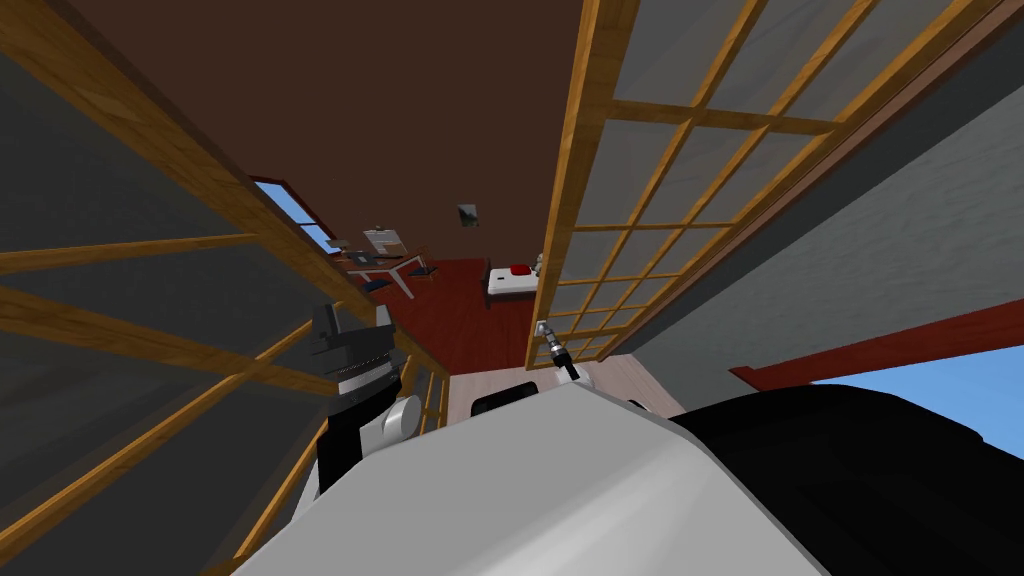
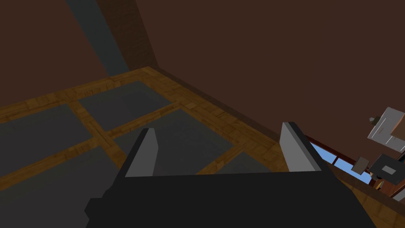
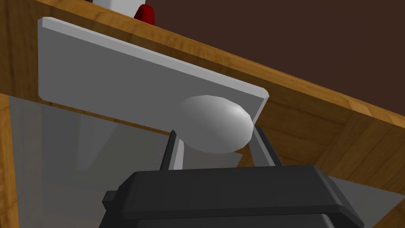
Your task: Pull the door open
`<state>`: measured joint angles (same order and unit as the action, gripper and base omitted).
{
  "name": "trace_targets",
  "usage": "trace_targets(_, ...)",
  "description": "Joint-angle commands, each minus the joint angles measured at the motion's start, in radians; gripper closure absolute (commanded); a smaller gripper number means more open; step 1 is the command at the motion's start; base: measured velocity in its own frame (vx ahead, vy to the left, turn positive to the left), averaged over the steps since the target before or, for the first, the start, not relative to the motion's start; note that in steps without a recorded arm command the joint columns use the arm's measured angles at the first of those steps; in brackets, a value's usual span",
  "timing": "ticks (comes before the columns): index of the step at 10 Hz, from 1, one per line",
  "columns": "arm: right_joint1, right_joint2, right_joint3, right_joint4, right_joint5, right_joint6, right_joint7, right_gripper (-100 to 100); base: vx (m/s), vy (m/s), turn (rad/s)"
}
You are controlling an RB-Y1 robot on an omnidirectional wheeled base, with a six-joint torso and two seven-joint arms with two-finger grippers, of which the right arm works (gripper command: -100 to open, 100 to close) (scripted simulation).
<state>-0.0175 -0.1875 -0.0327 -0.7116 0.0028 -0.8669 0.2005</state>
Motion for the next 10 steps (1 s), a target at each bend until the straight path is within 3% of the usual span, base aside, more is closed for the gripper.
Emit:
trace_targets(1,0.001,-0.004,0.015,0.002,-0.025,-0.001,-0.050,100,-0.025,-0.001,0.067)
trace_targets(4,0.003,-0.011,0.024,0.002,-0.047,-0.002,-0.100,100,-0.022,-0.001,0.040)
trace_targets(6,0.006,-0.025,0.044,0.000,-0.092,-0.005,-0.166,100,-0.028,0.001,0.086)
trace_targets(10,0.010,-0.038,0.064,-0.002,-0.138,-0.007,-0.265,100,-0.026,-0.005,0.046)
